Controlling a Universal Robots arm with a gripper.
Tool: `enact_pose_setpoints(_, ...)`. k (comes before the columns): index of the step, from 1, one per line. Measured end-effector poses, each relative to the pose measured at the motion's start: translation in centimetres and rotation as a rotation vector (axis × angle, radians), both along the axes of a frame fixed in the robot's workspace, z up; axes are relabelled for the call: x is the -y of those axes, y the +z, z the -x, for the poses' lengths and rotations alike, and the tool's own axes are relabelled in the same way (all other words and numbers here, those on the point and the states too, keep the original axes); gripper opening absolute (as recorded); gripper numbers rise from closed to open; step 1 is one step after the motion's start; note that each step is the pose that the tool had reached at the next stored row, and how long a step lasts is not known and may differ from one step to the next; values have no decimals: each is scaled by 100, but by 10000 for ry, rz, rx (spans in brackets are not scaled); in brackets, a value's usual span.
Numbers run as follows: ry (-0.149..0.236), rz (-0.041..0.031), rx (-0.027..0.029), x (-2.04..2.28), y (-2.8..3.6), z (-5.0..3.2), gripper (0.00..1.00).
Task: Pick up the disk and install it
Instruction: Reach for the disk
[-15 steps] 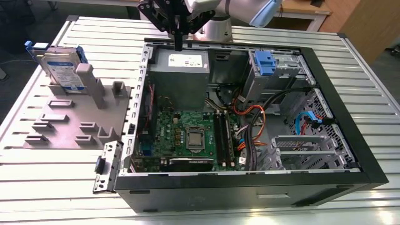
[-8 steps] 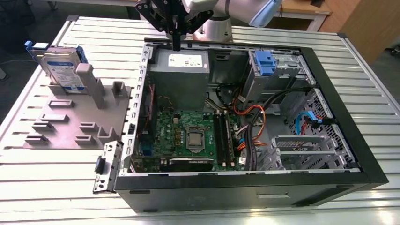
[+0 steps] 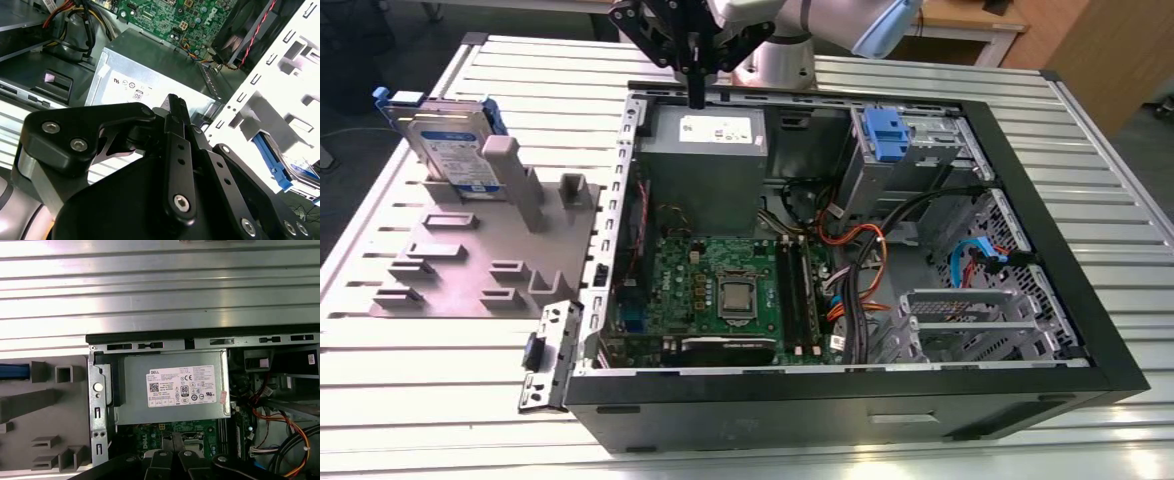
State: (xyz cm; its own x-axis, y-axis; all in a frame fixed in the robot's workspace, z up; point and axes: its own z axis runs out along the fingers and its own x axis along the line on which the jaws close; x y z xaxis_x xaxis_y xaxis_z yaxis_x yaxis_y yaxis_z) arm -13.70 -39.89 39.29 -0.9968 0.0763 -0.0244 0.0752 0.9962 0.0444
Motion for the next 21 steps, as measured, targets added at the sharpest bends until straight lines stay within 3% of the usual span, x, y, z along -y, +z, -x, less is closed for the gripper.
enact_pose_setpoints(6,1,0,0,0,-1,63,11)
enact_pose_setpoints(21,1,1,-2,0,-3,98,11)
